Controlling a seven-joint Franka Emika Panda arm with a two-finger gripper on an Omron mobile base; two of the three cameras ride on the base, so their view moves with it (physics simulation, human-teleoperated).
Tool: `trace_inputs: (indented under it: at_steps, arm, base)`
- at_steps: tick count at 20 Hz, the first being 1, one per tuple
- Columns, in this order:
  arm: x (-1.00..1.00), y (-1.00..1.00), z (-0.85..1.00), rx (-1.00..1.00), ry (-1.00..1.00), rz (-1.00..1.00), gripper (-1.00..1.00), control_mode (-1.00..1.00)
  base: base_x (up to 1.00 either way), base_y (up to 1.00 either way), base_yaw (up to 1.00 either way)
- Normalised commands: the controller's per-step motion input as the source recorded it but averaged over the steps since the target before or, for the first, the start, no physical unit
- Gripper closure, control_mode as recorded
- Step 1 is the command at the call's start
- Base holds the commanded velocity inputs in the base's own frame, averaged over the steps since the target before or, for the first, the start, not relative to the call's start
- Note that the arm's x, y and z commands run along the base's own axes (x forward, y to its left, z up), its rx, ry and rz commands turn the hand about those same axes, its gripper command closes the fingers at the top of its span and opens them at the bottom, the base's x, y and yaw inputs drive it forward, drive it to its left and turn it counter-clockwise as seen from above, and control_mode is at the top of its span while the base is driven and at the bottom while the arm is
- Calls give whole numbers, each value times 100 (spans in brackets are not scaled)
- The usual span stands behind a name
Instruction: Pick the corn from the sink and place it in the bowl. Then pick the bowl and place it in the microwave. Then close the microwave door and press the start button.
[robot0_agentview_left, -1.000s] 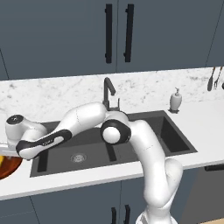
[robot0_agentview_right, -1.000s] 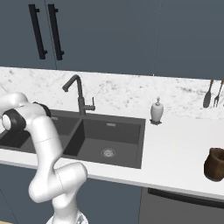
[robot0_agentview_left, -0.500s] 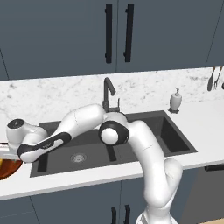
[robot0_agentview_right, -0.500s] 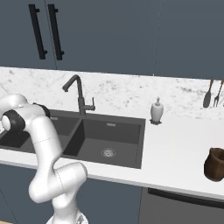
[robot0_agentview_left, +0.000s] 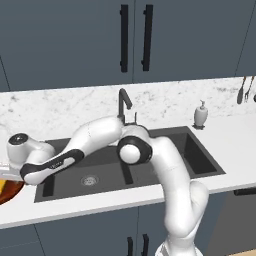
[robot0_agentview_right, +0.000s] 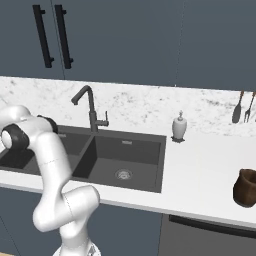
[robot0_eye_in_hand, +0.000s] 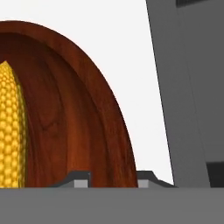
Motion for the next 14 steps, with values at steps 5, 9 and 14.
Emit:
trace_inputs:
  at_steps: [5,9,14]
  arm:
    - [-30,-45,5,17,-8,0,100,-100]
    - [-43,-40,0,23,-31,-4,100,-100]
    - [-42,-34,24,24,-35,-7,100,-100]
  base:
    - [0,0,0]
    - [0,0,0]
    - [0,0,0]
